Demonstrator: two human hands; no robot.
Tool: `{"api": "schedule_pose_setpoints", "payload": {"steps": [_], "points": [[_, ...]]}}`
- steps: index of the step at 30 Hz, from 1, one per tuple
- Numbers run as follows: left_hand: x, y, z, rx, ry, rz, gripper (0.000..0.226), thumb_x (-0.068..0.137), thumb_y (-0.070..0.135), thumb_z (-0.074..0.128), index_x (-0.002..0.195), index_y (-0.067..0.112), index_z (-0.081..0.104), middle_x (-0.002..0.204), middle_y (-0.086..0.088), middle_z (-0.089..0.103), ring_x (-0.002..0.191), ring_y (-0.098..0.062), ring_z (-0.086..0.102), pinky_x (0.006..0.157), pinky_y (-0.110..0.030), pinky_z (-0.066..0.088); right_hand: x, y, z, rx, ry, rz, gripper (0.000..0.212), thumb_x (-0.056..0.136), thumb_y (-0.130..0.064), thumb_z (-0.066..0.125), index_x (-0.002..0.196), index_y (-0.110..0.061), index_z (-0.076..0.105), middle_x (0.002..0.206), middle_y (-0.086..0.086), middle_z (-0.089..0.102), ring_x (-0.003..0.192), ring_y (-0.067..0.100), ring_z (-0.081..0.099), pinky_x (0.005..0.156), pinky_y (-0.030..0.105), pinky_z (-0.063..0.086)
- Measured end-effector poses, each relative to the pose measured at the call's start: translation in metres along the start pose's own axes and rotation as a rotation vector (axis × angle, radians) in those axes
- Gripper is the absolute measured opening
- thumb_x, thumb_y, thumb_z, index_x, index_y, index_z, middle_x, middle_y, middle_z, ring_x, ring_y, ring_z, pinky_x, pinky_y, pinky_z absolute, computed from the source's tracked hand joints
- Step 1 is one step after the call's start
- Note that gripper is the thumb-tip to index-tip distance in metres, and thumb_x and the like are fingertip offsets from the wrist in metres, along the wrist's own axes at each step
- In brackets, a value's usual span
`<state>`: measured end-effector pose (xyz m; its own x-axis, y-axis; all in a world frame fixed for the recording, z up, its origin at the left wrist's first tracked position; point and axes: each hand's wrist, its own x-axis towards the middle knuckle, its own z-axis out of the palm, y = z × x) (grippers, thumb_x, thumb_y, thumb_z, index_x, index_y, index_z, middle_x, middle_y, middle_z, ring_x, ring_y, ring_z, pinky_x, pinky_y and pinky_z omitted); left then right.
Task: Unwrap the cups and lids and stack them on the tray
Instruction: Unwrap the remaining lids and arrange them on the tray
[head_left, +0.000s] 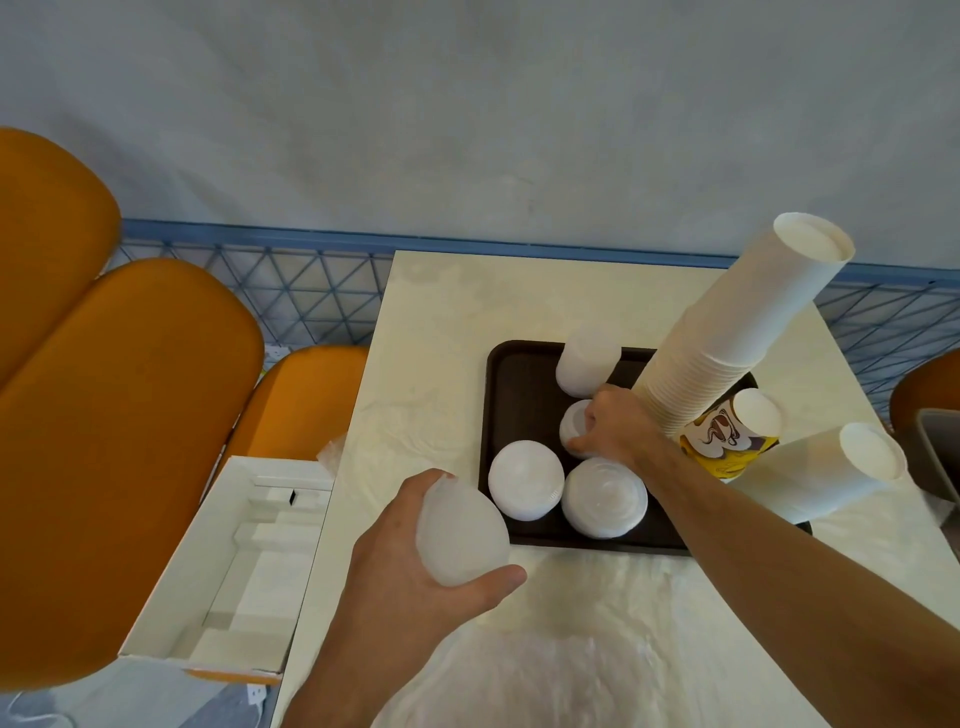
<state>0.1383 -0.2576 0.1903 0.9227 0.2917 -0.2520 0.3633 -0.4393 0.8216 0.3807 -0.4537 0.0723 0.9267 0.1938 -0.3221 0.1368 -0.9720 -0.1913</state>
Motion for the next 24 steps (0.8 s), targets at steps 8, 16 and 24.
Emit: {"api": "schedule_pose_setpoints", "payload": {"steps": [8,16,24], "points": [[0.000,0.005,0.003,-0.023,0.016,0.020,0.079,0.039,0.069,0.073,0.106,0.057,0.033,0.107,0.042,0.036,0.102,0.024,0.038,0.064,0.008,0.034,-0.014,-0.005,-0.013,0.112,0.042,-0.088,0.022,0.087,-0.037,0.076,0.087,-0.016,0.069,0.111,0.000,0.064,0.091,0.012,0.058,0.074,0.023,0.044],[0.006,-0.002,0.017,-0.078,0.076,0.099,0.083,0.055,0.042,0.094,0.114,0.057,0.037,0.115,0.041,0.041,0.110,0.024,0.037,0.067,0.004,0.037,-0.146,-0.055,-0.082,1.036,-0.115,-0.307,0.008,0.093,-0.015,0.070,0.092,-0.021,0.074,0.090,-0.005,0.073,0.084,0.018,0.071,0.074,0.028,0.061],[0.010,-0.002,0.027,-0.260,-0.031,0.088,0.082,0.069,0.018,0.089,0.123,0.051,0.038,0.114,0.035,0.052,0.118,0.006,0.052,0.073,0.003,0.041,-0.181,-0.048,-0.081,0.970,-0.059,-0.365,0.009,0.095,-0.020,0.069,0.102,-0.024,0.073,0.087,-0.013,0.072,0.079,0.011,0.070,0.072,0.025,0.059]]}}
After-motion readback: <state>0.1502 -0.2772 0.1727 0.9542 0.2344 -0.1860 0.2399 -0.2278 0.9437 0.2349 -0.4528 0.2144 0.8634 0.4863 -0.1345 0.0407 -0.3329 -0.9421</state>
